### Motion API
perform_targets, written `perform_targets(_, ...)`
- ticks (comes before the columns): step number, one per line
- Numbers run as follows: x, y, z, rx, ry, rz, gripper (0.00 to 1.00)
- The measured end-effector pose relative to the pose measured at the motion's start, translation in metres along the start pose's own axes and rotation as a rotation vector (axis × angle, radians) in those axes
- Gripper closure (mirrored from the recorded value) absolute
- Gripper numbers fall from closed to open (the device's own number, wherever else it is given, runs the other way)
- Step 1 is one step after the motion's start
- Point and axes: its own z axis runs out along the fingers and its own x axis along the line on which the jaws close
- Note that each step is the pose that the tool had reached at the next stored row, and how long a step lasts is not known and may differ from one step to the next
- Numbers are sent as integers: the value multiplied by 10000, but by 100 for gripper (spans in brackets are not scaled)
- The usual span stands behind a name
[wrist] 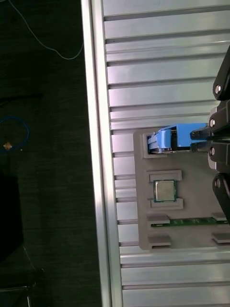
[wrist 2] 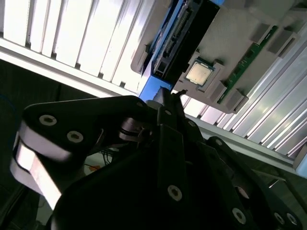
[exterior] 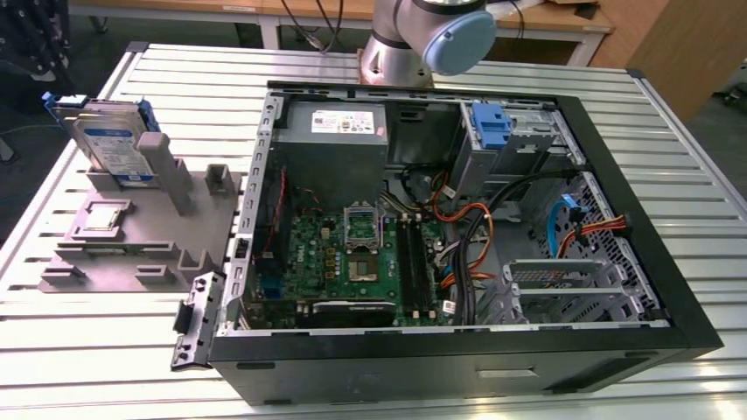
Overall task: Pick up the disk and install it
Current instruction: 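Pick up the disk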
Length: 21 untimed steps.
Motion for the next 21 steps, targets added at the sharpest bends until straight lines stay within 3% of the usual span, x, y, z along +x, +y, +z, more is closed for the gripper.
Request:
perform_targets(2,-4,28,10,5,-11,-1,77)
perform_targets(3,-7,36,16,7,-16,-1,77)
perform_targets(6,-13,43,36,7,-24,-2,65)
perform_targets(10,-14,43,102,49,-28,-21,47)
perform_targets(15,-15,46,189,90,-48,-68,47)
perform_targets(21,-14,73,276,118,-178,-103,47)
